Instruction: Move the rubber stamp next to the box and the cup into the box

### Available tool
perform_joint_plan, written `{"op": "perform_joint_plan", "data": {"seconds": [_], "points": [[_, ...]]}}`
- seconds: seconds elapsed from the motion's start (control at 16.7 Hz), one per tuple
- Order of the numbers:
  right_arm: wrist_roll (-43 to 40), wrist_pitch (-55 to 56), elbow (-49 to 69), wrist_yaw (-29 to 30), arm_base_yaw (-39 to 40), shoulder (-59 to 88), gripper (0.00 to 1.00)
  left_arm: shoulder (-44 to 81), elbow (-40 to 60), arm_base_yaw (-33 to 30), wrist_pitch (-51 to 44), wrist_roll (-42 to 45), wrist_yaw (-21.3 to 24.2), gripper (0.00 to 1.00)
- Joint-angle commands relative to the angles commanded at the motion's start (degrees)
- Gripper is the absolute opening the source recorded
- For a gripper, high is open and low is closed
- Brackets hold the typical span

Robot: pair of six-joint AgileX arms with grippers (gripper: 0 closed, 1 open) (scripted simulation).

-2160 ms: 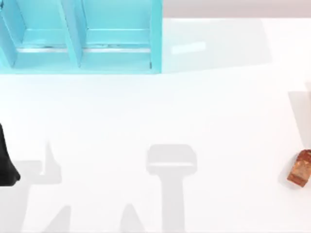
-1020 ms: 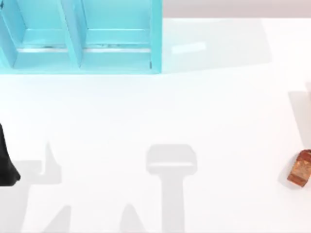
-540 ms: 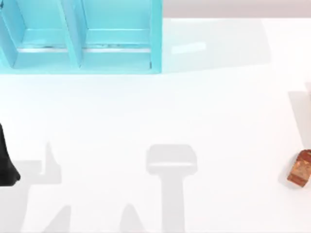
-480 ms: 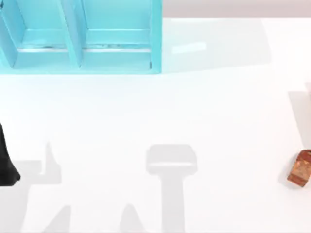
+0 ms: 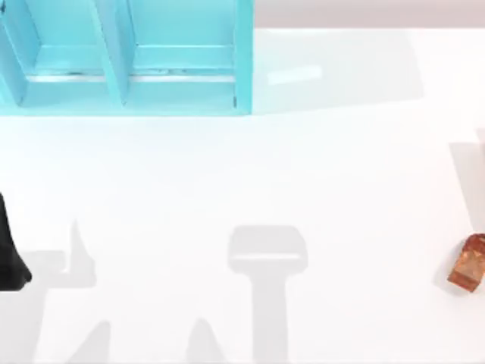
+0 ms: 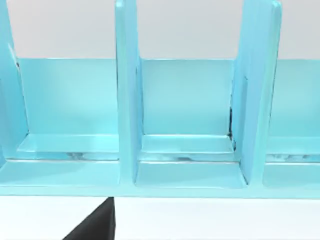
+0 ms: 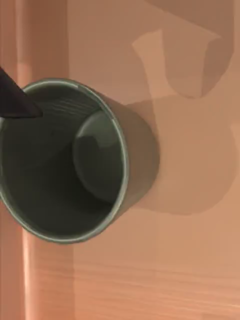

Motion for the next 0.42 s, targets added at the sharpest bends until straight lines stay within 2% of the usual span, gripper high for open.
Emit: {"op": "perform_joint_plan", "data": {"seconds": [0.24,0.42], "points": [[-0.2,-11.1,8.5,0.0,0.0,-2.1,1.0,0.0,0.0,0.0,0.0,0.0,0.0,1.0],[-0.2,-13.6,10.9,0.0,0.2,-2.9,1.0,0.0,0.0,0.0,0.0,0.0,0.0,1.0]]}}
